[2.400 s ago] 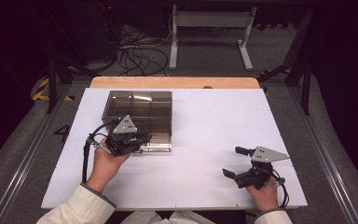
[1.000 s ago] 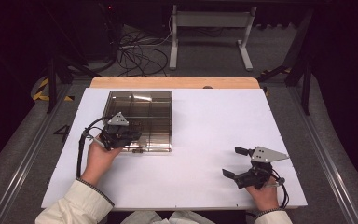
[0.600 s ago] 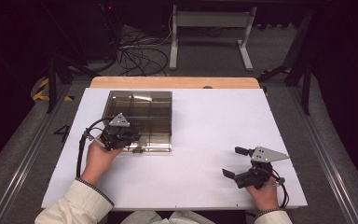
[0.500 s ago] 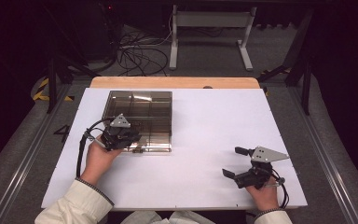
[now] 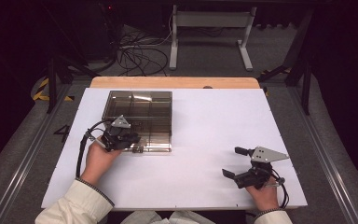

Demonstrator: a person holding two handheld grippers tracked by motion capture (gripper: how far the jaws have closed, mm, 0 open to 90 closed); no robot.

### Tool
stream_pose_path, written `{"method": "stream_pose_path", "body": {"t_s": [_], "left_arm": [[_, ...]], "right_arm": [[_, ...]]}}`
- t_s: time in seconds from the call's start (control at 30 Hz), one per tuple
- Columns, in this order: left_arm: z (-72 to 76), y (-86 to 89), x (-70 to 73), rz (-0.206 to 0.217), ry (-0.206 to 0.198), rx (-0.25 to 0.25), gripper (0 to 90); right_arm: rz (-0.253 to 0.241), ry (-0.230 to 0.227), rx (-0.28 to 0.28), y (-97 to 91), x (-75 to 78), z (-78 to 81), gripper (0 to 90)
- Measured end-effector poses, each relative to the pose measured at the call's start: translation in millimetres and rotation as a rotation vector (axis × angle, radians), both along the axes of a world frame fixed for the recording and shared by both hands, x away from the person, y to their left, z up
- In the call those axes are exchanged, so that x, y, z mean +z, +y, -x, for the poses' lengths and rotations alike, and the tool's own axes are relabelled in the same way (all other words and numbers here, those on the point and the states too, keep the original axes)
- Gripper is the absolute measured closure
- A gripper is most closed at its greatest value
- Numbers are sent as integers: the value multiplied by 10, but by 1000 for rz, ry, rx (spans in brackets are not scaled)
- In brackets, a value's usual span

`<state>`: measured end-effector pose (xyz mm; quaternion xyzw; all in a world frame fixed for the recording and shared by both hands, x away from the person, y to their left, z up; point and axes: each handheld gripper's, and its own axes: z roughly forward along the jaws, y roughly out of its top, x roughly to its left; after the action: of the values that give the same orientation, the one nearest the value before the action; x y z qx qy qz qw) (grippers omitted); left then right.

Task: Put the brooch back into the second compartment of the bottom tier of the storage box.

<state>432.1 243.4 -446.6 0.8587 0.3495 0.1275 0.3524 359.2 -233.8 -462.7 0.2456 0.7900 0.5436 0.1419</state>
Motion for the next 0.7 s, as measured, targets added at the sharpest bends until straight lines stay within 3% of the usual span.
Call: {"method": "stream_pose_path", "body": {"t_s": [0.37, 0.7], "left_arm": [[-16, -21, -42, -15, 29, 8, 761], [-5, -33, -32, -29, 20, 6, 755]], "right_arm": [[1, 4, 5, 4, -1, -1, 5], [2, 7, 7, 6, -1, -1, 5]]}}
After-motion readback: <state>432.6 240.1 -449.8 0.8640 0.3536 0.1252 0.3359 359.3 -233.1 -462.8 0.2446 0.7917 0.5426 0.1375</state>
